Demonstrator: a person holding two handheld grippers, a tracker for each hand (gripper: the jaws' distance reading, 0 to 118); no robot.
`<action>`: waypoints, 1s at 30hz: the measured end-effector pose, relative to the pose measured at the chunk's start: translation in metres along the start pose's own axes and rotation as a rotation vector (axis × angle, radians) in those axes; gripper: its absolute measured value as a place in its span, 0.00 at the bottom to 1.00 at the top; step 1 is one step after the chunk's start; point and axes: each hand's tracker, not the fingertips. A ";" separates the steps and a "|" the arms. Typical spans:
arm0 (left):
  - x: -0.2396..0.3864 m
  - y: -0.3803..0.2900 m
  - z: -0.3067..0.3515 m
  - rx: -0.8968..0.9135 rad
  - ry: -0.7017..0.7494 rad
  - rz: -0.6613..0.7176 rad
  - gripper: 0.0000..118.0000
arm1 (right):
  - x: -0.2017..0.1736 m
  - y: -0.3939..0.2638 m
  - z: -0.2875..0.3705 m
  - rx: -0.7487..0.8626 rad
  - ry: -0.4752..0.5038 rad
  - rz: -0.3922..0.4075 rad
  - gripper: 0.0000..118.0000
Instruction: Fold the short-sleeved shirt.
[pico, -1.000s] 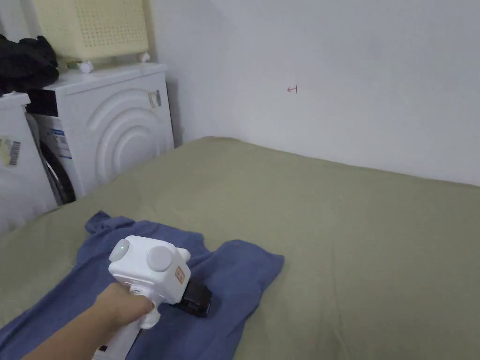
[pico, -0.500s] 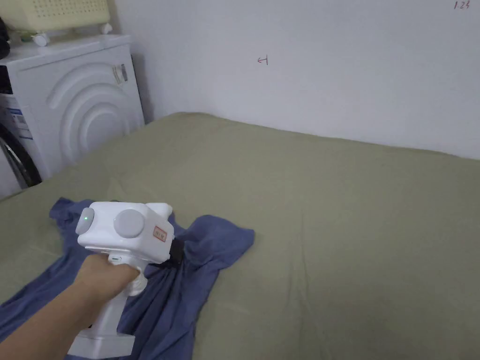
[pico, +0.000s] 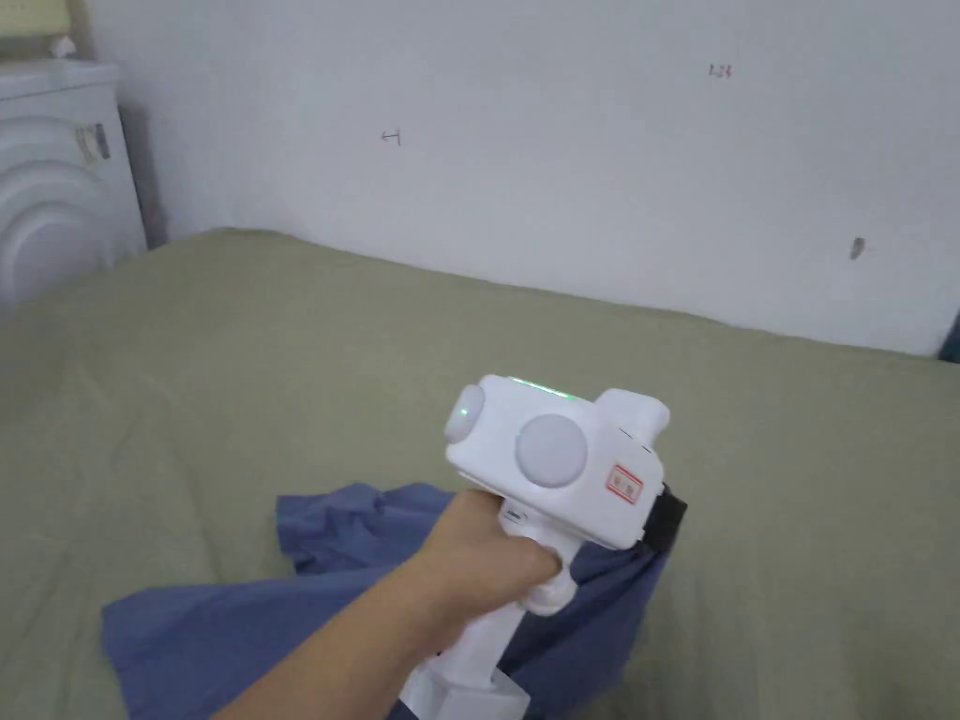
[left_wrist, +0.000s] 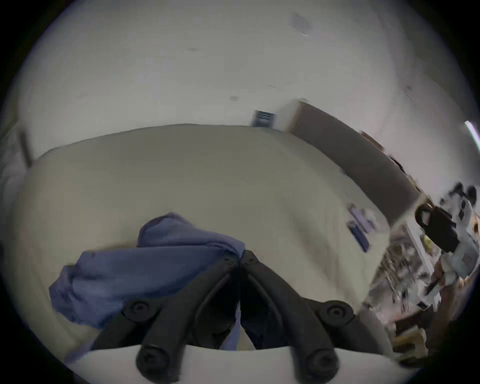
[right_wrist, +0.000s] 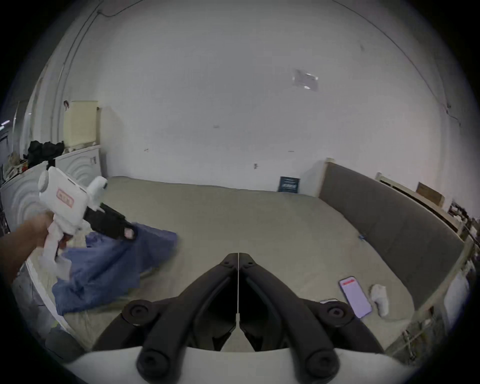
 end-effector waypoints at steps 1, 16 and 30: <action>0.023 -0.001 -0.015 -0.014 -0.047 -0.047 0.00 | 0.007 -0.002 0.006 -0.004 -0.017 0.001 0.00; 0.096 -0.086 -0.094 -0.160 -0.191 -0.012 0.89 | 0.043 -0.026 0.021 -0.044 -0.096 -0.098 0.00; 0.030 -0.180 0.182 0.545 0.585 0.188 0.36 | -0.001 -0.021 -0.010 0.023 0.062 -0.155 0.01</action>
